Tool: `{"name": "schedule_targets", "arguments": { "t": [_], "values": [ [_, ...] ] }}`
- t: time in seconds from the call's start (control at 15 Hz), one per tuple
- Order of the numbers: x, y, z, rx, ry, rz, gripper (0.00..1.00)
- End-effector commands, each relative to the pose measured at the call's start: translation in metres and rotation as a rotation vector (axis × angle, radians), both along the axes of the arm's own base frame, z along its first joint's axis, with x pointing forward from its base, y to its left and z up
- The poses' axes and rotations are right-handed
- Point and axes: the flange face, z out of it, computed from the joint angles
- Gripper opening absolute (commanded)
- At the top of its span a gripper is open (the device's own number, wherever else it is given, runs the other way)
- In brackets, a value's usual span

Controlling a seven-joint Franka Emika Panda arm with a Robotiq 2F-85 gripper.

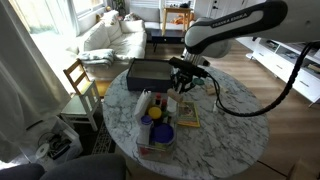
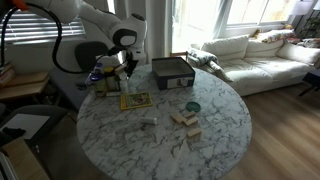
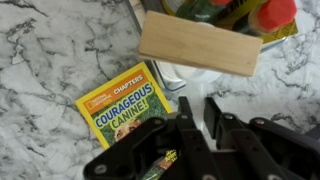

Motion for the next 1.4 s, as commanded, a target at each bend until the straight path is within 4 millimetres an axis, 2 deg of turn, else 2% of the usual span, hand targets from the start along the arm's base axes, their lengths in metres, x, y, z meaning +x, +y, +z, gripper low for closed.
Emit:
{"name": "schedule_targets", "arguments": {
  "t": [0.0,1.33],
  "values": [
    [0.004,0.0,-0.007,0.0,0.003,-0.013,0.05],
    [0.003,0.002,-0.02,-0.034,0.025,0.01,0.05]
  ]
}}
